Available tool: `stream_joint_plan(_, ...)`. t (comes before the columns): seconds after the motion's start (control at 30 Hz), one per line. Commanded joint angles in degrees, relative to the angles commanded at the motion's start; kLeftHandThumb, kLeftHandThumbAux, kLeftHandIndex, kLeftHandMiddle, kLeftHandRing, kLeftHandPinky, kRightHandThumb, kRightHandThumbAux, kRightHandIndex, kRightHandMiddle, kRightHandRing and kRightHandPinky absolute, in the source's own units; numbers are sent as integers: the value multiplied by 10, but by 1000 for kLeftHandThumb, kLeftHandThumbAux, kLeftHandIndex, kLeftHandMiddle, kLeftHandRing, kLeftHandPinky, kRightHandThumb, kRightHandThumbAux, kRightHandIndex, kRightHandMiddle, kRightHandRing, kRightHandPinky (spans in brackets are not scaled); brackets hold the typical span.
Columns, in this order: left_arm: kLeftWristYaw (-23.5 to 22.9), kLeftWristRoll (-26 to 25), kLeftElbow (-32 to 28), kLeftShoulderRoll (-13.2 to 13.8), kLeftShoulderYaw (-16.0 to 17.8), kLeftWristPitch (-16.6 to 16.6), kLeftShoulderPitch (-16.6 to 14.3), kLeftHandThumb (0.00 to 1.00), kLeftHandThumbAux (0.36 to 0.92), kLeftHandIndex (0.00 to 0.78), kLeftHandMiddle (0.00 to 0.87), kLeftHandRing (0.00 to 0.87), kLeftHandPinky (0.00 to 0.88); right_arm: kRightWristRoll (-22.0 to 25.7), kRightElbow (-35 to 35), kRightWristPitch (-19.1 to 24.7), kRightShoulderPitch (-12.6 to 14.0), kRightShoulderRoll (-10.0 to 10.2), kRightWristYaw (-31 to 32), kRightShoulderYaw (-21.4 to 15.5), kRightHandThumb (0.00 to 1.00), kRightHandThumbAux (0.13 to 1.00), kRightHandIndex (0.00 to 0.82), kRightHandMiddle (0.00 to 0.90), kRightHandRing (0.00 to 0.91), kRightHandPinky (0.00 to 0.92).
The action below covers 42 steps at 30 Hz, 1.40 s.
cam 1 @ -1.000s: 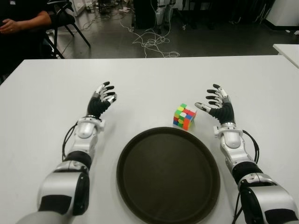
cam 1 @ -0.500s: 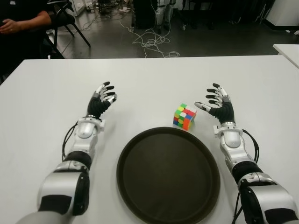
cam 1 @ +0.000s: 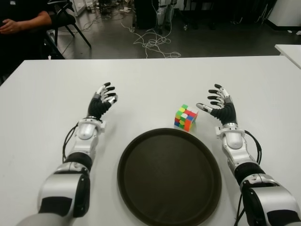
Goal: Pick up the Rubik's Cube and put it in the plate
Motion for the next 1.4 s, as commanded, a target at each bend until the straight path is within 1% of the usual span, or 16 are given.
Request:
stream_joint_plan(0.2, 2, 2, 0, 1, -2, 0, 0, 178, 719, 120, 190, 195, 189, -7, -28, 0, 3, -5, -18, 1, 0, 769, 158, 265, 281, 289)
stream_joint_plan(0.33, 2, 3, 1, 1, -3, 1, -1, 175, 712, 120, 191, 194, 188, -25, -52, -12, 7, -15, -44, 6, 0, 771, 162, 262, 269, 264)
stream_joint_plan(0.4, 2, 3, 1, 1, -3, 2, -1, 176, 712, 118, 190, 194, 193, -39, -63, -21, 10, -21, -60, 9, 0, 769, 163, 260, 263, 249)
stream_joint_plan(0.43, 1, 3, 2, 1, -3, 2, -1, 176, 713, 117, 189, 193, 195, -54, -72, -27, 10, -26, -79, 14, 0, 768, 164, 260, 261, 244)
stream_joint_plan(0.5, 0, 2, 2, 1, -3, 1, -1, 182, 723, 115, 189, 197, 210, -79, -88, -36, 10, -34, -108, 22, 0, 760, 167, 260, 251, 204)
stream_joint_plan(0.57, -1, 1, 1, 1, -3, 0, -1, 187, 729, 117, 191, 199, 216, -101, -101, -41, 8, -40, -132, 29, 0, 757, 169, 261, 247, 190)
stream_joint_plan(0.7, -1, 2, 1, 1, -3, -2, -1, 199, 734, 123, 198, 203, 219, -140, -131, -52, 2, -49, -174, 42, 0, 764, 176, 264, 251, 201)
stream_joint_plan(0.77, -1, 3, 1, 1, -4, -3, -1, 201, 731, 125, 199, 203, 211, -162, -145, -69, -3, -56, -195, 50, 0, 777, 186, 269, 261, 237)
stream_joint_plan(0.87, -1, 4, 2, 1, -6, -4, -1, 201, 725, 126, 203, 203, 206, -188, -147, -89, -17, -64, -223, 62, 0, 801, 201, 267, 275, 283)
stream_joint_plan(1.0, -1, 5, 3, 2, -6, -6, 0, 200, 723, 127, 205, 204, 208, -208, -146, -101, -33, -68, -239, 73, 0, 814, 202, 261, 275, 293)
stream_joint_plan(1.07, -1, 5, 3, 2, -7, -9, 1, 202, 723, 128, 205, 205, 206, -222, -153, -108, -47, -75, -235, 84, 0, 821, 200, 255, 270, 295)
stream_joint_plan(1.17, 0, 5, 3, 1, -7, -12, 1, 202, 724, 127, 203, 203, 202, -235, -169, -105, -55, -81, -214, 100, 0, 827, 194, 249, 265, 300)
stream_joint_plan(1.3, 1, 5, 4, 1, -6, -12, 1, 198, 725, 123, 198, 199, 204, -244, -194, -91, -54, -90, -178, 118, 0, 819, 184, 240, 266, 306)
stream_joint_plan(1.37, 2, 5, 4, 1, -6, -12, 1, 198, 728, 123, 197, 200, 211, -254, -220, -73, -49, -104, -139, 132, 0, 803, 180, 234, 263, 292)
stream_joint_plan(1.4, 2, 4, 4, 1, -6, -12, 1, 198, 729, 123, 197, 201, 213, -265, -245, -57, -42, -115, -104, 146, 0, 799, 179, 233, 263, 288)
